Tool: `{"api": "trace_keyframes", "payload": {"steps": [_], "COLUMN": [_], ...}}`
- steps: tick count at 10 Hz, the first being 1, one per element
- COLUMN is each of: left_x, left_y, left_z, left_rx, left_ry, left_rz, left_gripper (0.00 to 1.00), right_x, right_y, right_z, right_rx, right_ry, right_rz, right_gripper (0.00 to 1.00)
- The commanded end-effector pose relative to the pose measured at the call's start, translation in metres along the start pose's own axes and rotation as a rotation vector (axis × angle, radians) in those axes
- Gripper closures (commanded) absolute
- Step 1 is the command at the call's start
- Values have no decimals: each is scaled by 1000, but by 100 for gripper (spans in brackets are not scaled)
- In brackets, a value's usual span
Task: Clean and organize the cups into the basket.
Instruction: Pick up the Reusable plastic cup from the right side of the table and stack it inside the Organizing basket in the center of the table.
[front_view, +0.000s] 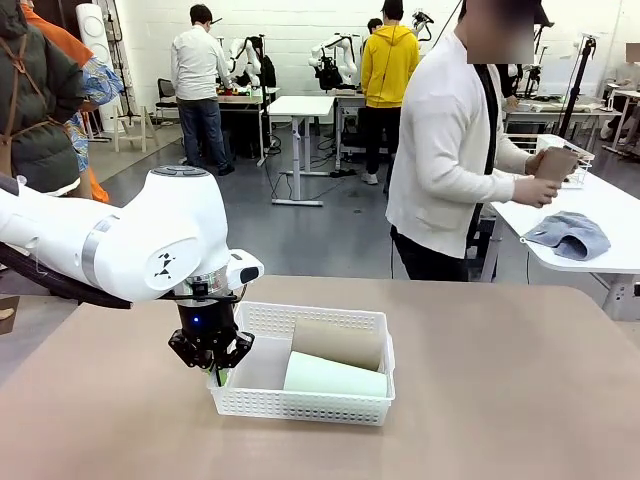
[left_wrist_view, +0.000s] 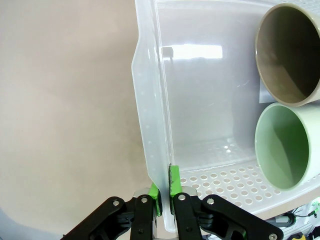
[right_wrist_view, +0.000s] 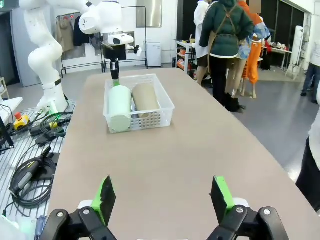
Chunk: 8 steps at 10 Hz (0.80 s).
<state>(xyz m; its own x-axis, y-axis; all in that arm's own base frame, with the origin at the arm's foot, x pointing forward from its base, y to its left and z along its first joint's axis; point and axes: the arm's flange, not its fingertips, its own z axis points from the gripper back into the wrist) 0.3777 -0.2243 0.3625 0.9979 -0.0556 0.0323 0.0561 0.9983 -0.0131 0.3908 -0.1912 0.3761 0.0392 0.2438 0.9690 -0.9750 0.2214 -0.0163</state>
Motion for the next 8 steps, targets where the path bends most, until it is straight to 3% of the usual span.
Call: {"api": "trace_keyframes", "payload": {"steps": [1,8], "left_x": [-1,-1], "left_y": [0,0], "left_z": [2,2], "left_rx": [-6,-6], "left_ry": [-3,-3], "left_rz": [-4,-4], "left_gripper": [95,95], "right_x": [3,3], "right_y": [0,0], "right_z": [-2,-2], "right_rx": [9,9], "right_ry": [4,4], "right_rz": [8,8], "right_gripper": [0,0]}}
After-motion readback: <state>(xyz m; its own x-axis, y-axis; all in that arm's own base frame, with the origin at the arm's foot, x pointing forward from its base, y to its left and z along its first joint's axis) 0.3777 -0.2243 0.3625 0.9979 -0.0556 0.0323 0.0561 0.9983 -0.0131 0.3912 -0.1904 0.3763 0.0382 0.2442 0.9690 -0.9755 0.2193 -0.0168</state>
